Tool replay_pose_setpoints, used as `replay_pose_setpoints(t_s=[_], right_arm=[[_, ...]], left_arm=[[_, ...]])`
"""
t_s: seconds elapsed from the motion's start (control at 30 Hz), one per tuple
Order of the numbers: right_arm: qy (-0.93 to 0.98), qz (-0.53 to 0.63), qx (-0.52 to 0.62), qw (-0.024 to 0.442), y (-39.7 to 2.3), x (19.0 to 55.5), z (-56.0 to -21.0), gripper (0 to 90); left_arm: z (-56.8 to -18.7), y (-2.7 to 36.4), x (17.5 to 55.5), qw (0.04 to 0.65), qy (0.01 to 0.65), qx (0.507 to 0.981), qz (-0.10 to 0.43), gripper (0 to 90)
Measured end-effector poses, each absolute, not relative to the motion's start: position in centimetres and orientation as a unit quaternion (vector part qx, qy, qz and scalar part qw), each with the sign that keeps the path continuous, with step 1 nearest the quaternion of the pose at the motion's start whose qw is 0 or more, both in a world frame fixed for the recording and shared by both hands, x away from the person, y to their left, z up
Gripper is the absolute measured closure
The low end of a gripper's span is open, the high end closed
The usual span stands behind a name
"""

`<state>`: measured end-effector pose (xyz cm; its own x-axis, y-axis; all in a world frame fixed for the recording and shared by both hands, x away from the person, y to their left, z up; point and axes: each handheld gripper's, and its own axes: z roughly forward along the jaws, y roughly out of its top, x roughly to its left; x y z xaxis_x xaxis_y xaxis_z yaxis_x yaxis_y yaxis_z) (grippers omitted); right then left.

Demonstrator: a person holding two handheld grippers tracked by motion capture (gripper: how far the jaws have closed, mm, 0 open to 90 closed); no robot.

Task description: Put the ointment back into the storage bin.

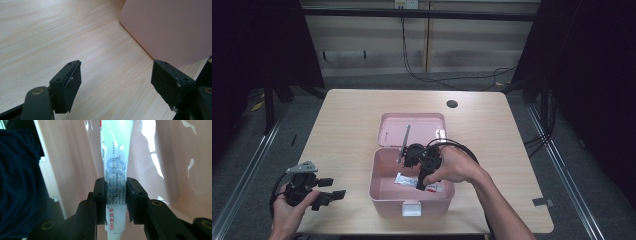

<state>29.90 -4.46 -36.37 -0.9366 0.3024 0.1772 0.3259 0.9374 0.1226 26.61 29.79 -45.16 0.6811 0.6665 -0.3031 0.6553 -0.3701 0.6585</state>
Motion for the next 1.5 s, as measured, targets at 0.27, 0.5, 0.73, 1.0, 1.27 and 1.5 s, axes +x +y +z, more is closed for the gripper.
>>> replay_pose_setpoints(t_s=[0.27, 0.5, 0.73, 1.0, 1.27, 1.5], right_arm=[[-0.984, -0.061, -0.136, 0.093, -3.3, 29.8, -37.6, 71.6], [-0.986, -0.049, -0.12, 0.101, -2.8, 29.6, -38.6, 71.7], [-0.987, -0.054, -0.108, 0.111, -2.3, 29.6, -39.4, 71.7], [-0.986, -0.054, -0.093, 0.127, -1.8, 29.8, -40.5, 71.6], [-0.985, -0.058, -0.083, 0.142, -1.3, 29.9, -41.4, 71.6], [-0.984, -0.056, -0.077, 0.15, -1.0, 30.2, -42.3, 71.6]], left_arm=[[-45.1, 29.7, 26.6, 0.396, 0.398, 0.827, 0.011, 23.8], [-45.1, 29.7, 26.6, 0.395, 0.398, 0.828, 0.008, 23.8], [-45.2, 29.7, 26.6, 0.394, 0.398, 0.828, 0.009, 23.8], [-45.2, 29.7, 26.6, 0.393, 0.399, 0.829, 0.01, 23.8], [-45.2, 29.7, 26.6, 0.394, 0.401, 0.827, 0.009, 23.8], [-45.1, 29.8, 26.6, 0.394, 0.4, 0.827, 0.009, 23.8]])
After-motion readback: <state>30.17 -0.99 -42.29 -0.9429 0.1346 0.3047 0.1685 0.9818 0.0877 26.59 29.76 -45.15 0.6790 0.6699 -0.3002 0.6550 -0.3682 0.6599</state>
